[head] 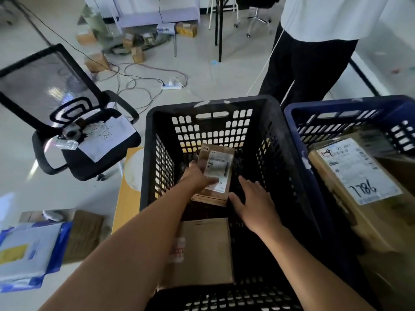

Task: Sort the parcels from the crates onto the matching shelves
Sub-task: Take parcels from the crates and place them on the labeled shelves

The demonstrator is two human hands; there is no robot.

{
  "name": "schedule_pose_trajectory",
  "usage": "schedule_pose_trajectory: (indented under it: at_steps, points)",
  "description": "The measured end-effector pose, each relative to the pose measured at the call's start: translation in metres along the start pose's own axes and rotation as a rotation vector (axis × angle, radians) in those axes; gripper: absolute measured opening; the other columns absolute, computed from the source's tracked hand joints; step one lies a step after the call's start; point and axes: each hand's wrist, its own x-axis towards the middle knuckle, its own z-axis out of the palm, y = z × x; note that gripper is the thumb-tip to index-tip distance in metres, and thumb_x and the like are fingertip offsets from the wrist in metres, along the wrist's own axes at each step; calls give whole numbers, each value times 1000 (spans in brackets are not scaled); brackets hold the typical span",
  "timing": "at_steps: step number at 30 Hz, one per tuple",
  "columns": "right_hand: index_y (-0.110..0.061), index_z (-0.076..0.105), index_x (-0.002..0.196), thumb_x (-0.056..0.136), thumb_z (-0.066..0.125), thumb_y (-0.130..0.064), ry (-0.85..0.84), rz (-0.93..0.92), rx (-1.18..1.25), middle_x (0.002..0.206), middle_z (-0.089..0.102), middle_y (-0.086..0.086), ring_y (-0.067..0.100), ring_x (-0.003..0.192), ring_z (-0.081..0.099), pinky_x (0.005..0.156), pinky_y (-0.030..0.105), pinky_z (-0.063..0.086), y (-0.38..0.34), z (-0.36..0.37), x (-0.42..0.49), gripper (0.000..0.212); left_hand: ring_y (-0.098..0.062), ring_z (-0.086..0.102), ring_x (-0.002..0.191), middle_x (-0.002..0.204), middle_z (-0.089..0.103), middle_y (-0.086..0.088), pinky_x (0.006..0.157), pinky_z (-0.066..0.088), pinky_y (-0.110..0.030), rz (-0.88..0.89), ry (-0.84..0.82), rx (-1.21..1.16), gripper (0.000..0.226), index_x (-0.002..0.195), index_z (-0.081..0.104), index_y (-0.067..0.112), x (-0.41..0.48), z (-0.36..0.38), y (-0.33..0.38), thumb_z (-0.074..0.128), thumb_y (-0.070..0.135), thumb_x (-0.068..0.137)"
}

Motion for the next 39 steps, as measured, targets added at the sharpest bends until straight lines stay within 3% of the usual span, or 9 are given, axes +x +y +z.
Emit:
schedule_pose_trajectory:
  at_steps: [6, 11, 17, 21, 24, 26, 29, 32, 39]
  points:
    - [-18, 19, 166, 103, 43, -61, -74, 130, 76, 169, 30, 6, 30, 158, 21, 125, 54, 24, 9, 11, 9, 80, -32, 57, 130, 148, 52, -11, 108, 49, -49, -3, -190, 24, 99, 154, 35, 16, 0, 9, 1, 92, 28, 74]
    - [-29, 20, 165, 101, 47, -62, -152, 186, 171, 168, 33, 6, 33, 157, 20, 124, 56, 24, 15, 17, 12, 76, -33, 55, 128, 149, 46, -12, 97, 54, -45, 4, -194, 25, 100, 153, 30, 9, -2, 12, 2, 90, 30, 76]
    - [-40, 20, 163, 100, 56, -52, -58, 154, 382, 157, 47, 7, 34, 146, 41, 119, 57, 34, 10, 14, 14, 74, -30, 71, 105, 118, 73, -4, 96, 56, -57, -36, -310, -69, 45, 117, 58, 27, -8, -5, 13, 83, 39, 82]
    - [-46, 28, 158, 101, 64, -41, 62, 46, 664, 148, 57, -7, 13, 128, 57, 92, 22, 51, -5, -1, 4, 68, -27, 73, 100, 118, 72, 3, 91, 57, -56, 44, -205, -158, 83, 139, 45, 33, -33, -19, 22, 87, 56, 71]
    - [-44, 30, 153, 98, 67, -41, 170, -44, 733, 144, 57, -3, 13, 124, 59, 98, 30, 54, -15, -22, -12, 67, -25, 74, 103, 125, 70, 6, 94, 55, -56, 141, -157, -294, 103, 146, 34, 50, -71, -23, 24, 88, 70, 60]
    - [-45, 29, 150, 96, 68, -46, 235, -94, 718, 142, 56, -3, 12, 120, 60, 94, 29, 56, -19, -37, -26, 67, -28, 71, 111, 134, 67, 1, 103, 51, -56, 231, -158, -441, 105, 147, 31, 58, -98, -23, 24, 90, 68, 60]
    - [-48, 29, 150, 93, 67, -56, 278, -164, 690, 141, 52, -11, -2, 115, 59, 76, 10, 52, -29, -52, -57, 69, -24, 70, 114, 140, 63, 0, 104, 52, -52, 398, -122, -566, 94, 147, 32, 61, -140, -28, 24, 86, 62, 70]
    - [-55, 37, 144, 90, 67, -58, 360, -239, 698, 136, 44, -21, -25, 112, 47, 76, -7, 39, -46, -63, -98, 62, -24, 67, 121, 142, 62, 2, 101, 54, -49, 588, -112, -627, 82, 151, 33, 54, -178, -37, 19, 80, 48, 84]
    - [-63, 40, 141, 80, 67, -73, 482, -234, 787, 145, 51, -6, 5, 119, 64, 84, 23, 62, -89, -48, -223, 68, -17, 62, 128, 143, 61, 6, 101, 56, -36, 906, -257, -601, 79, 157, 25, 45, -273, -62, -30, 72, 27, 97]
